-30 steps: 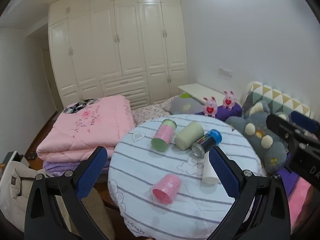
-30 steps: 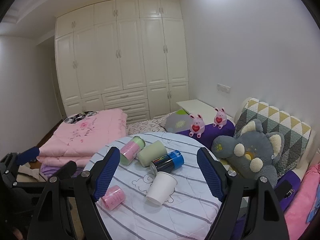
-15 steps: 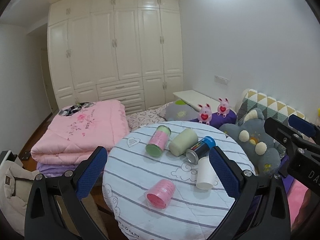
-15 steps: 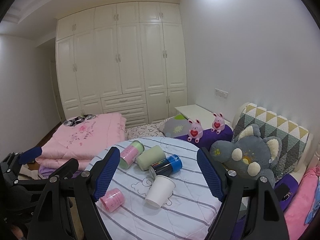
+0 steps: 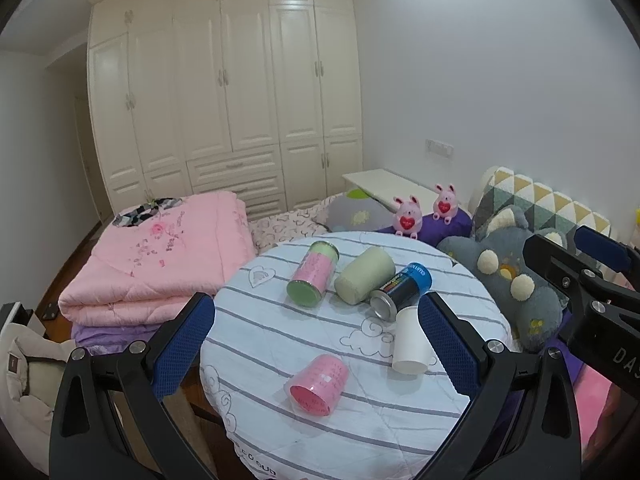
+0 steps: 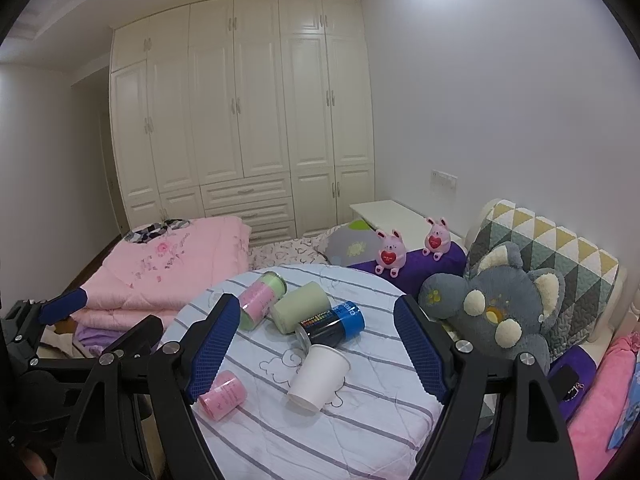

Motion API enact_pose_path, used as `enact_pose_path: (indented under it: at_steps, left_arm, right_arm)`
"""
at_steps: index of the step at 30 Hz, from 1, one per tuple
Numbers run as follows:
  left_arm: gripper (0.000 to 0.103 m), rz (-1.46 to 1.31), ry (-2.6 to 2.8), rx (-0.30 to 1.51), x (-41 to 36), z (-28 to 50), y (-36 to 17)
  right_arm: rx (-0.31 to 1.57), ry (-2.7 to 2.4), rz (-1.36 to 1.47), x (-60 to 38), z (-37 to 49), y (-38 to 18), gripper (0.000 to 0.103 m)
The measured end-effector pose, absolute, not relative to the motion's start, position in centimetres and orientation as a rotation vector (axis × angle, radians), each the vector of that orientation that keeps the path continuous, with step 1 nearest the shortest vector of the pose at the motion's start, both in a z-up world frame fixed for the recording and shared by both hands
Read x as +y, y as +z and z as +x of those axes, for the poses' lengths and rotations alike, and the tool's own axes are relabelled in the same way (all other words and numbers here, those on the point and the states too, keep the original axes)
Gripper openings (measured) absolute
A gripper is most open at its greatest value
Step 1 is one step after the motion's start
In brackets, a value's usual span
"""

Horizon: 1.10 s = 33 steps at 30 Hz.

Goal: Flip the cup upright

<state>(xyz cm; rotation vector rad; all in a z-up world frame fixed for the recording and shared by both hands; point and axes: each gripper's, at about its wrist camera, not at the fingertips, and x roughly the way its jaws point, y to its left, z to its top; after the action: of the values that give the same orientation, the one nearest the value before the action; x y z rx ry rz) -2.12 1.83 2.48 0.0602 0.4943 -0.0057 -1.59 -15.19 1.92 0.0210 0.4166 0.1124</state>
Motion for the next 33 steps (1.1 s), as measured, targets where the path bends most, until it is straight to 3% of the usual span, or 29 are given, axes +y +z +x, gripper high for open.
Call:
enact_pose_path:
  at_steps: [22,33]
  left_arm:
    - [0.103,0.076,-0.051,0.74,1.3,2.9,-3.7]
    - [0.103,0.083,-0.04,0.797,1.8,5.0,-5.2]
  right_arm:
    - [0.693,0.103,0.02,-14.9,3.0,-2.8,0.081]
    - [0.747,0.107,0.023,-14.5,5.1,-4.2,0.081]
